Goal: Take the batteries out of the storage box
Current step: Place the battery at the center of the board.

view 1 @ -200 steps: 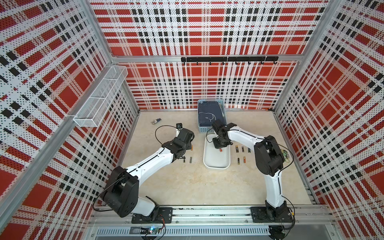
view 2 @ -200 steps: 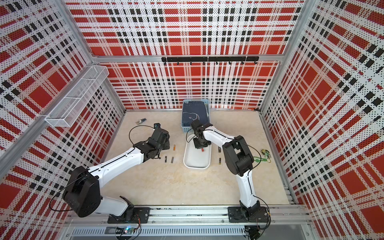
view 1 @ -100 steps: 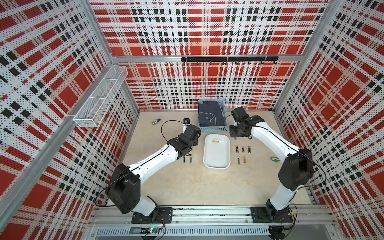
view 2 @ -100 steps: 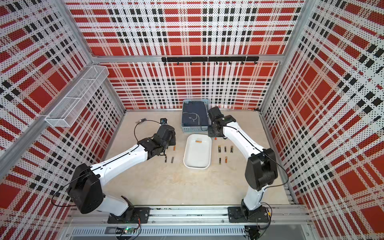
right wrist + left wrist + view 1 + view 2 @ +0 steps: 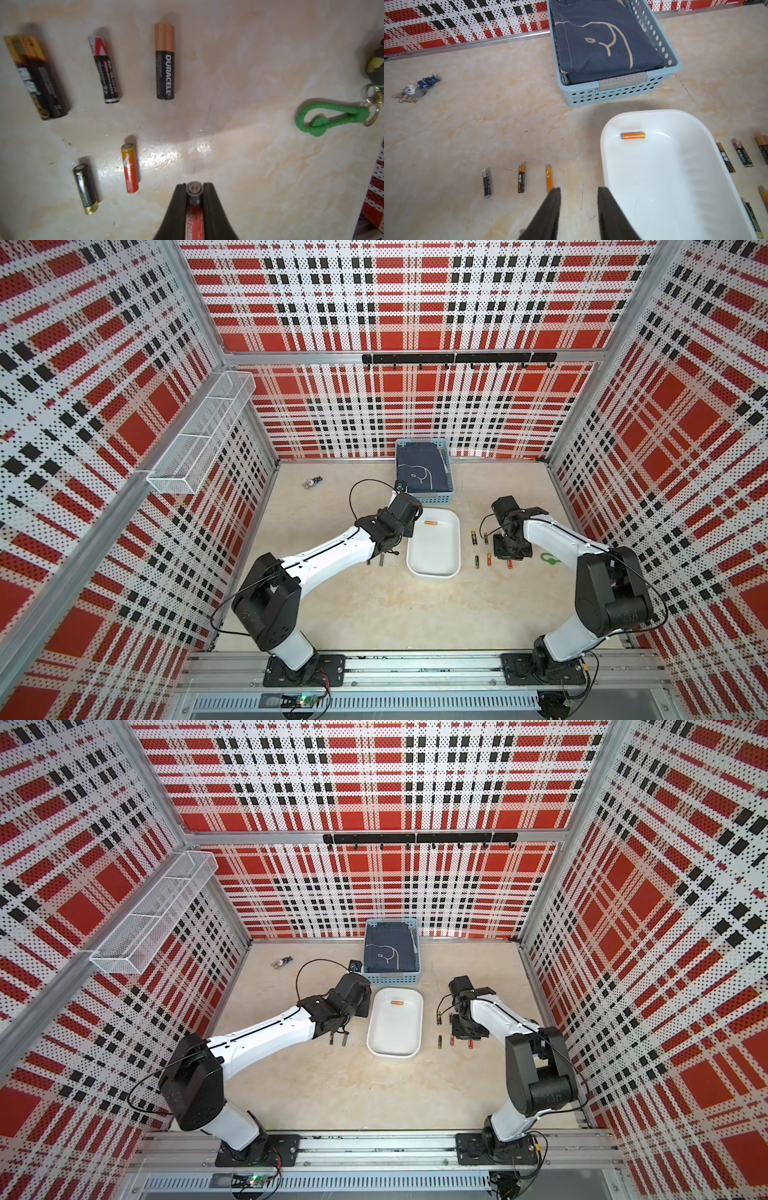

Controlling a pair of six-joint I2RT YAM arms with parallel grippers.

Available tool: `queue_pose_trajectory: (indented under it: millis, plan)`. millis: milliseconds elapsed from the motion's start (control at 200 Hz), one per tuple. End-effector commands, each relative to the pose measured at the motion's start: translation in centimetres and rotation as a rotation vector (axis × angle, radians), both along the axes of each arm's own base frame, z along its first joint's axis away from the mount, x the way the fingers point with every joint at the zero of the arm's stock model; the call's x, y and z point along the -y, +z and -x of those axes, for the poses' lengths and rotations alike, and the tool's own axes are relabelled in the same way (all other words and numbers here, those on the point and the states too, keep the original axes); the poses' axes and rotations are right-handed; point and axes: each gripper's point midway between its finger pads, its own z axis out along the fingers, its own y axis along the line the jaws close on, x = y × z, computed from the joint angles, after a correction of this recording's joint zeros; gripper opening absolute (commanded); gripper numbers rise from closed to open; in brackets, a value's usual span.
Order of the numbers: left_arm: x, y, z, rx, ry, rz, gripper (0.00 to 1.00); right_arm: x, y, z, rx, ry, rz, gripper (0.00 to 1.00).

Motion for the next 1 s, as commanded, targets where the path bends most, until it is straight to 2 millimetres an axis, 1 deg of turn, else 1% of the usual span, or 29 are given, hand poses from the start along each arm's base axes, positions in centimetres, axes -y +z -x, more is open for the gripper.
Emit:
queue_pose_trajectory:
  millis: [0,100,251,446,491,526,581,611,686,706,792,912,937,957,997]
  plan:
    - [0.9,0.5,-0.2,0.013,-0.026,-0.006,0.36,-0.6,-1.6,-1.0,0.016,0.019,-0.018,0.00]
    - [1.2,0.2,0.1,0.006,-0.051,-0.017,0.37,-0.9,-3.0,-1.1,-0.004,0.031,-0.026,0.00]
    - [2.6,-0.1,0.7,0.015,-0.135,-0.084,0.39,-1.0,-3.9,-1.3,-0.008,0.032,-0.023,0.01]
    - [5.3,-0.7,1.1,0.020,-0.248,-0.170,0.51,-0.8,-4.2,-1.1,-0.004,0.027,-0.013,0.12]
    - [6.2,-0.8,1.0,0.023,-0.285,-0.189,0.51,-0.8,-4.1,-1.0,-0.001,0.023,-0.014,0.16]
    - [7.0,-1.0,1.0,0.025,-0.317,-0.214,0.52,-0.8,-3.9,-1.0,0.005,0.019,-0.014,0.21]
    - [8.3,-1.6,0.9,0.010,-0.382,-0.241,0.50,-0.8,-3.1,-1.3,0.029,0.017,-0.020,0.25]
    - [9.1,-2.2,1.0,-0.013,-0.434,-0.253,0.47,-1.0,-2.7,-1.5,0.041,0.023,-0.027,0.27]
    - [10.8,-3.9,1.1,-0.063,-0.541,-0.308,0.44,-1.4,-1.0,-2.3,0.086,0.052,-0.042,0.34]
    - [11.2,-4.2,1.0,-0.075,-0.560,-0.324,0.44,-2.0,-0.6,-2.4,0.094,0.069,-0.070,0.35]
    - [12.7,-5.5,0.7,-0.109,-0.650,-0.378,0.44,-3.0,1.6,-3.2,0.170,0.124,-0.099,0.43]
    - [13.7,-6.2,-0.7,-0.104,-0.699,-0.437,0.44,-3.7,4.9,-3.8,0.299,0.149,-0.152,0.50]
    - [14.0,-6.4,-0.8,-0.103,-0.715,-0.445,0.45,-3.7,5.7,-3.9,0.331,0.148,-0.157,0.51]
    - [14.1,-6.6,-1.0,-0.103,-0.723,-0.452,0.48,-3.7,6.2,-3.9,0.355,0.149,-0.161,0.52]
    - [14.1,-7.1,-1.3,-0.102,-0.734,-0.476,0.50,-3.7,7.3,-3.8,0.405,0.150,-0.172,0.53]
